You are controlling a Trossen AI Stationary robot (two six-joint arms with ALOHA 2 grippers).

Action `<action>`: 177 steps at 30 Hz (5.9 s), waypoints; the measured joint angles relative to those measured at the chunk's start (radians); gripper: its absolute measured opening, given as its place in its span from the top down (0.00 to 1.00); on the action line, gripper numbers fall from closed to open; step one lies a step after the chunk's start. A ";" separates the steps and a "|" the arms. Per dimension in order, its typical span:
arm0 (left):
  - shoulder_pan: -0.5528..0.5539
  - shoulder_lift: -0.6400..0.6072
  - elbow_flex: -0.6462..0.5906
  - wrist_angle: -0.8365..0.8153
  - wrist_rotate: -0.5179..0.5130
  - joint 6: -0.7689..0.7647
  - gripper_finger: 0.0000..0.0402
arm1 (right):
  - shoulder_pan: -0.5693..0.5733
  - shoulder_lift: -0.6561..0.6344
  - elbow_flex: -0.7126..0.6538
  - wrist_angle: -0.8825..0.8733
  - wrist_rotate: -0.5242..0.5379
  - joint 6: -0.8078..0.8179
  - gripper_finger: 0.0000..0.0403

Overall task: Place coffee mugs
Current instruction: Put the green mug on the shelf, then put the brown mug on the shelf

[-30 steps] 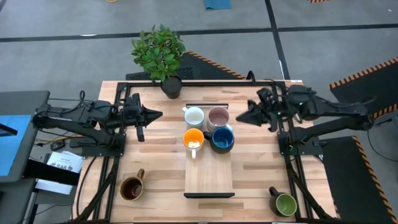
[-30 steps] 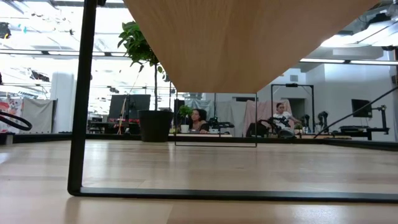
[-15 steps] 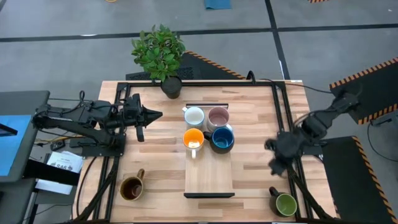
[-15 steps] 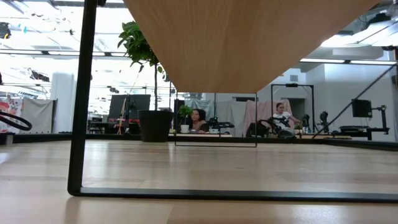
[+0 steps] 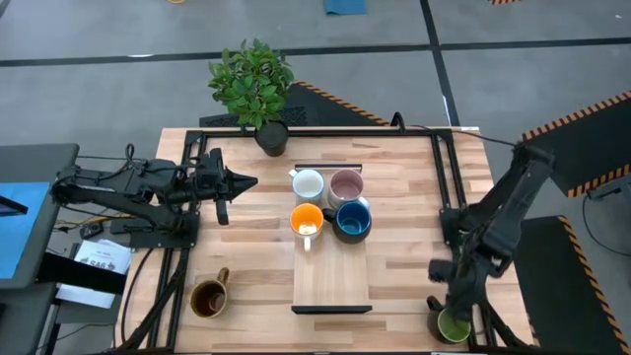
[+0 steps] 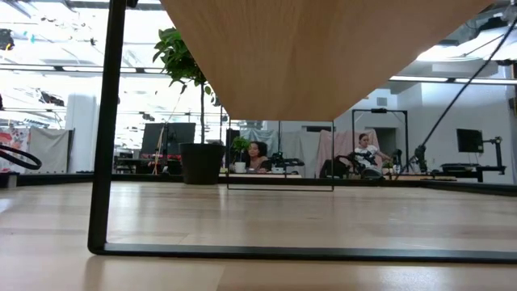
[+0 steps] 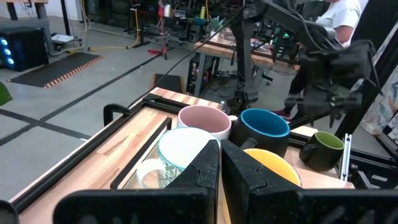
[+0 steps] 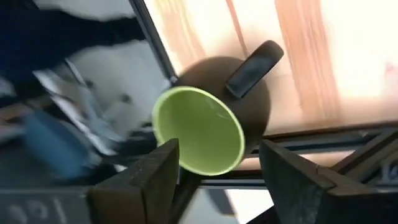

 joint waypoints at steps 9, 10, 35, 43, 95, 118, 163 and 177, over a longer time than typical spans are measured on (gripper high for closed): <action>0.000 0.000 0.000 0.000 -0.002 0.005 1.00 | 0.067 0.213 0.000 -0.027 -0.004 -0.133 0.37; 0.000 0.000 0.000 0.000 -0.004 0.009 1.00 | 0.072 0.237 0.000 -0.039 -0.005 -0.131 0.37; 0.000 0.000 0.000 0.004 -0.035 0.072 1.00 | -0.210 0.008 0.114 0.060 -0.108 -0.180 0.90; 0.000 -0.001 0.000 0.004 -0.079 0.083 1.00 | -0.485 0.045 0.425 -0.030 0.105 -0.239 0.90; 0.000 -0.001 0.000 0.001 -0.080 0.189 1.00 | -0.585 0.613 0.887 -0.459 0.190 -0.140 0.84; 0.000 -0.001 0.000 0.001 -0.080 0.192 1.00 | -0.610 0.613 0.887 -0.442 0.165 -0.120 0.83; 0.000 -0.002 0.000 0.002 -0.080 0.192 1.00 | -0.624 0.544 0.888 -0.304 0.151 -0.138 0.44; 0.000 -0.002 0.000 -0.001 -0.078 0.165 1.00 | -0.631 0.406 0.887 -0.414 0.358 -0.265 0.44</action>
